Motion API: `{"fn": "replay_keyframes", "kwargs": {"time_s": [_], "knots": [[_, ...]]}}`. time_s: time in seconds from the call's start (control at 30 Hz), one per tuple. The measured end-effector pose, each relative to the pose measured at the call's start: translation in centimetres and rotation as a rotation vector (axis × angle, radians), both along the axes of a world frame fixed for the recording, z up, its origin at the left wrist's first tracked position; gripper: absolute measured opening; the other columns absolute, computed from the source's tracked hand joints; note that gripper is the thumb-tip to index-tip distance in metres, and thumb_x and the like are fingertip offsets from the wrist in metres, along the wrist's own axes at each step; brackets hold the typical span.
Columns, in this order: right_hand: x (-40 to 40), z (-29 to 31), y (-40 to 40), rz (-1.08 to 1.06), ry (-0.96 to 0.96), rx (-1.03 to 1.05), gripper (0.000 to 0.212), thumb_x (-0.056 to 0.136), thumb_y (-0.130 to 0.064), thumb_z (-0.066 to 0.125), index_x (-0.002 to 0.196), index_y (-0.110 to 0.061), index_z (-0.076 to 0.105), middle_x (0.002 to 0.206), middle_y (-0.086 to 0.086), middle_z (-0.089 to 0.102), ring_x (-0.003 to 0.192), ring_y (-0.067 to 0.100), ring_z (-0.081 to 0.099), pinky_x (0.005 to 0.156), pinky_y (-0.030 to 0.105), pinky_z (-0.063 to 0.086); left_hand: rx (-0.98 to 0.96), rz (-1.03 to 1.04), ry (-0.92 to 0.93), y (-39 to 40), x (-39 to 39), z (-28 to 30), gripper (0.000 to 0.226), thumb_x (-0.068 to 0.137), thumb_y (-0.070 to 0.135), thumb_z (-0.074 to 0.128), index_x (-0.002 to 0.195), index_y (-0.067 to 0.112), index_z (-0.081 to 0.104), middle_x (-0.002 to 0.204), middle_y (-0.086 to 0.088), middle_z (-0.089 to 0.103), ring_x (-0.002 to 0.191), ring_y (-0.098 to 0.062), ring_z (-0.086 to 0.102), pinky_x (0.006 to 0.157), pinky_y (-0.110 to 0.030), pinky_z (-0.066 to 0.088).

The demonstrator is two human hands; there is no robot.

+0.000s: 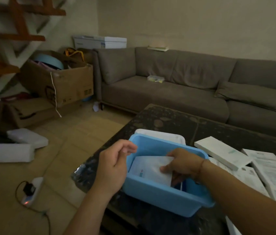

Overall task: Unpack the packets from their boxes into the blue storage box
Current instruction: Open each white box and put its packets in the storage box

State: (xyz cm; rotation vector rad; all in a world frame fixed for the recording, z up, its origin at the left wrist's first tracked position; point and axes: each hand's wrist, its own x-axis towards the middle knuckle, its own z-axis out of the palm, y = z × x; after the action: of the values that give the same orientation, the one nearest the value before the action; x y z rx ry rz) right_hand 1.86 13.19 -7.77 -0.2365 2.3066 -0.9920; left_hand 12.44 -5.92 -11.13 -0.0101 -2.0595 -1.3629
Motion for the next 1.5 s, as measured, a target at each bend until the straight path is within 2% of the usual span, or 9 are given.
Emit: {"fn": "replay_keyframes", "kwargs": {"time_s": [0.13,0.27,0.6,0.77,0.93,1.1,1.2,1.33,1.5], "knots": [[-0.3,-0.6,-0.3,0.089,0.107,0.237,0.04,0.077,-0.031,0.079,0.108,-0.018,0.058,0.098,0.007,0.066,0.078,0.021,0.069,0.064,0.031,0.06,-0.027,-0.003,-0.025,0.1,0.2,-0.1,0.028,0.095,0.027,0.041,0.098,0.02,0.068,0.096,0.01,0.071,0.097,-0.008,0.067,0.088,-0.037,0.057],[-0.3,-1.9,-0.6,0.273,0.306,0.552,0.059,0.076,-0.056,0.07,0.121,-0.023,0.052,0.12,-0.001,0.059,0.101,0.016,0.056,0.087,0.028,0.048,-0.03,0.001,-0.006,-0.1,-0.1,-0.2,0.027,0.095,0.023,0.041,0.097,0.018,0.068,0.095,0.009,0.071,0.095,-0.01,0.068,0.086,-0.035,0.057],[0.0,-1.8,-0.9,0.552,0.352,0.72,0.066,0.085,-0.057,0.058,0.142,-0.027,0.038,0.138,0.002,0.047,0.123,0.022,0.047,0.103,0.037,0.037,-0.055,0.025,0.0,0.3,0.0,-0.2,0.027,0.094,0.022,0.041,0.095,0.016,0.068,0.092,0.008,0.07,0.092,-0.01,0.067,0.084,-0.033,0.057],[0.0,-1.8,-0.8,0.543,0.376,0.625,0.057,0.085,-0.055,0.06,0.134,-0.029,0.046,0.13,-0.001,0.054,0.115,0.019,0.051,0.099,0.035,0.041,-0.075,0.046,-0.002,0.6,0.1,-0.2,0.026,0.094,0.023,0.042,0.094,0.018,0.068,0.091,0.009,0.069,0.093,-0.009,0.066,0.084,-0.03,0.057],[2.7,3.3,2.3,0.249,0.679,0.322,0.053,0.085,-0.055,0.059,0.134,-0.043,0.042,0.118,-0.014,0.057,0.097,0.006,0.058,0.084,0.024,0.049,-0.232,0.115,0.16,2.0,1.0,0.1,0.018,0.095,0.026,0.046,0.1,0.023,0.063,0.101,0.004,0.068,0.101,0.0,0.061,0.089,-0.012,0.048],[10.0,4.1,11.4,-0.048,1.085,-0.124,0.017,0.086,-0.056,0.05,0.095,-0.044,0.058,0.083,-0.02,0.064,0.081,-0.006,0.06,0.062,0.01,0.046,-0.392,-0.184,0.446,8.7,3.7,0.1,0.013,0.088,0.008,0.057,0.082,0.007,0.068,0.084,-0.005,0.065,0.082,-0.018,0.06,0.078,-0.031,0.05],[13.4,-0.3,16.2,-0.164,1.097,-0.067,0.029,0.082,-0.067,0.049,0.076,-0.039,0.057,0.072,-0.018,0.061,0.068,-0.005,0.057,0.063,0.005,0.041,-0.755,-0.565,0.239,14.1,4.6,-1.2,0.01,0.088,0.017,0.061,0.09,0.021,0.069,0.088,0.002,0.066,0.082,-0.013,0.06,0.076,-0.028,0.051],[15.4,-7.7,19.3,-0.093,1.06,0.251,0.041,0.055,-0.072,0.049,0.08,-0.041,0.039,0.077,-0.023,0.048,0.064,-0.004,0.047,0.075,0.01,0.033,-1.097,-0.591,-0.403,19.3,4.3,-1.8,0.023,0.093,0.019,0.051,0.111,0.011,0.063,0.121,-0.013,0.059,0.113,-0.031,0.056,0.091,-0.042,0.049],[16.0,-11.0,20.3,0.04,1.106,0.344,0.047,0.049,-0.059,0.061,0.081,-0.036,0.035,0.084,-0.012,0.056,0.073,0.012,0.063,0.069,0.019,0.045,-0.913,-0.566,-0.495,21.0,4.6,-4.1,0.019,0.092,0.025,0.05,0.108,0.022,0.06,0.114,0.005,0.057,0.11,-0.014,0.05,0.092,-0.033,0.045]]}}
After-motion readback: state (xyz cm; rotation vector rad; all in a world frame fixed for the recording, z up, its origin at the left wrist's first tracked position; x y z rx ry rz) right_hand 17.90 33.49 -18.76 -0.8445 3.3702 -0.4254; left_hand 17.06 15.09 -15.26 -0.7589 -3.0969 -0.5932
